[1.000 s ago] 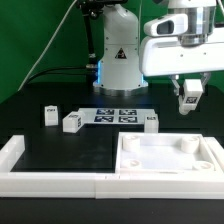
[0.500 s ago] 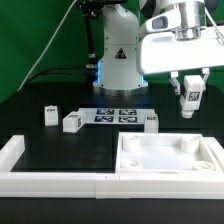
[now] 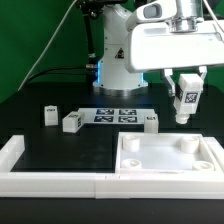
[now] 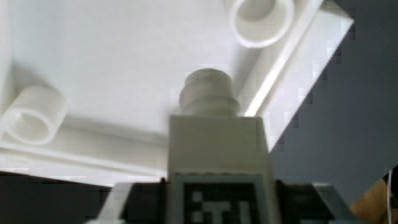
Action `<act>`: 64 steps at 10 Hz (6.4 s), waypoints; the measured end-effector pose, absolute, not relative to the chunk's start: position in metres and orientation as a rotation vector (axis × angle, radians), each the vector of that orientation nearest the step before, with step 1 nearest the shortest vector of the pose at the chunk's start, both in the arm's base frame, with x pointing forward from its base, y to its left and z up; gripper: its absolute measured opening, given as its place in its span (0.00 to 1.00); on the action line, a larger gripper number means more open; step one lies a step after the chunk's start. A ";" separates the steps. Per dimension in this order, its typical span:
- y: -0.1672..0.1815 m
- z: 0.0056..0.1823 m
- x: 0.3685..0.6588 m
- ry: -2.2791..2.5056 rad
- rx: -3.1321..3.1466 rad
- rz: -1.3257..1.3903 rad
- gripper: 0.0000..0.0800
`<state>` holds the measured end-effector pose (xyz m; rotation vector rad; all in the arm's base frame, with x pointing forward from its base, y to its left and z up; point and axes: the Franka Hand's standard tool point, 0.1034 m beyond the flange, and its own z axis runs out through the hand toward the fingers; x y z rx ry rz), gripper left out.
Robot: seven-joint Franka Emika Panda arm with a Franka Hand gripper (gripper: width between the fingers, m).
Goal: Assemble one leg
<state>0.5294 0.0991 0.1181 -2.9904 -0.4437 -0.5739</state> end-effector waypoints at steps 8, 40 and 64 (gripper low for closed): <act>0.099 0.118 0.595 -0.485 -2.968 -0.607 0.36; 0.114 0.061 0.610 -0.464 -2.898 -0.839 0.48; 0.104 0.083 0.599 -0.409 -2.997 0.174 0.81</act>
Offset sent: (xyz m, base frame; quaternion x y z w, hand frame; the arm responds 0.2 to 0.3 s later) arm -0.0064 -0.0003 0.0058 -0.0068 -0.0003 0.0416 0.9991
